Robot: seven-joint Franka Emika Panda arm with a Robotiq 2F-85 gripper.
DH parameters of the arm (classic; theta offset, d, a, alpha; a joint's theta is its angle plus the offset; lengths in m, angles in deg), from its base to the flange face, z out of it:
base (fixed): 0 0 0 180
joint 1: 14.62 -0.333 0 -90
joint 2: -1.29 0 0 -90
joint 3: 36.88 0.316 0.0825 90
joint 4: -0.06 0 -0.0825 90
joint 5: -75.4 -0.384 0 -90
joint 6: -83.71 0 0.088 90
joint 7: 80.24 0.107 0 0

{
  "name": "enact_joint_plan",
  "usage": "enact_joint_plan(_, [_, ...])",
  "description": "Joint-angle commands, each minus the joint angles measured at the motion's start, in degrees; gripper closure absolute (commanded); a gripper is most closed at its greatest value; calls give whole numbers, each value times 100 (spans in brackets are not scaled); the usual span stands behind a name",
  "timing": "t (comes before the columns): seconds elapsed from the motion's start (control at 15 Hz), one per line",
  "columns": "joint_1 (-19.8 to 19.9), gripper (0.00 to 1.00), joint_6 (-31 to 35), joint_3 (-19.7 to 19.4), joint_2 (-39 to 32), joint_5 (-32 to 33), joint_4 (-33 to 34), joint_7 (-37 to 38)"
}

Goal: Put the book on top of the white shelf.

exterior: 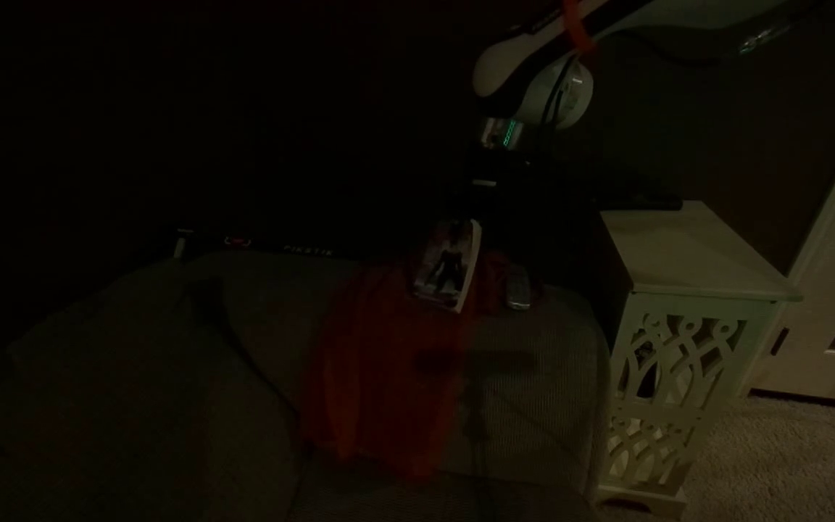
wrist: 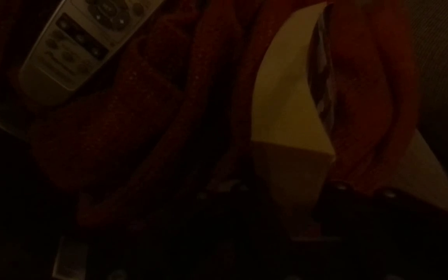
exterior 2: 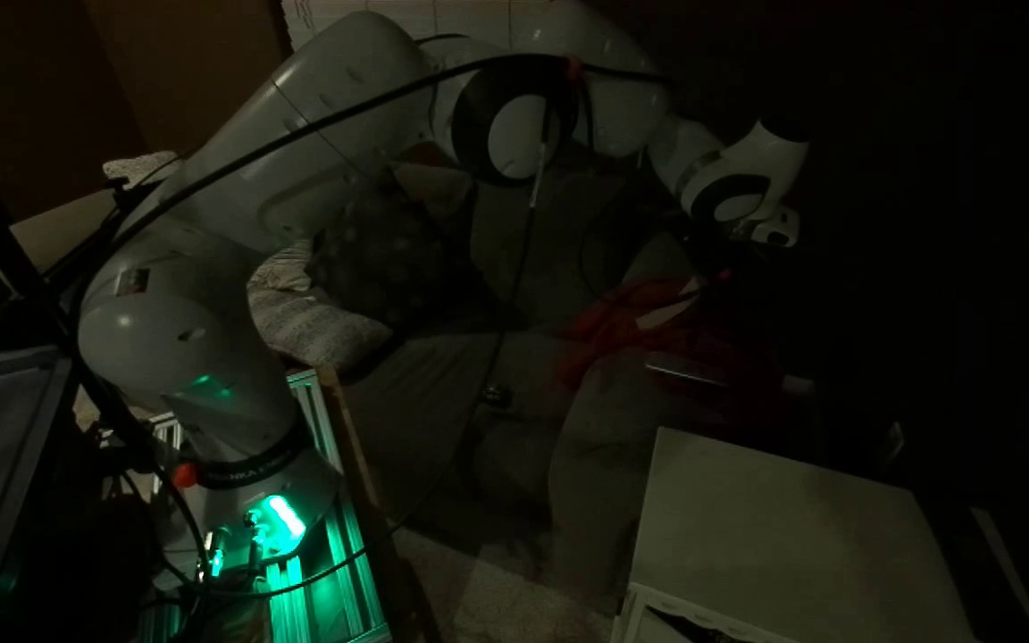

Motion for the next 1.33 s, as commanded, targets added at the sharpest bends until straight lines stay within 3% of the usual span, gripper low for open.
enact_joint_plan(0.0, [60,86,-132,110,137,30,-176,-87])
enact_joint_plan(0.13, [62,83,-135,122,138,24,-188,-104])
enact_joint_plan(0.27, [60,95,-149,122,136,36,-188,-125])
enact_joint_plan(0.6, [192,93,13,254,281,-122,-247,-299])
enact_joint_plan(0.93, [691,93,1062,770,815,-814,-526,-676])
enact_joint_plan(1.07, [637,93,1138,602,1097,-718,-679,-412])
enact_joint_plan(1.27, [528,93,1579,37,1730,-462,-1445,153])
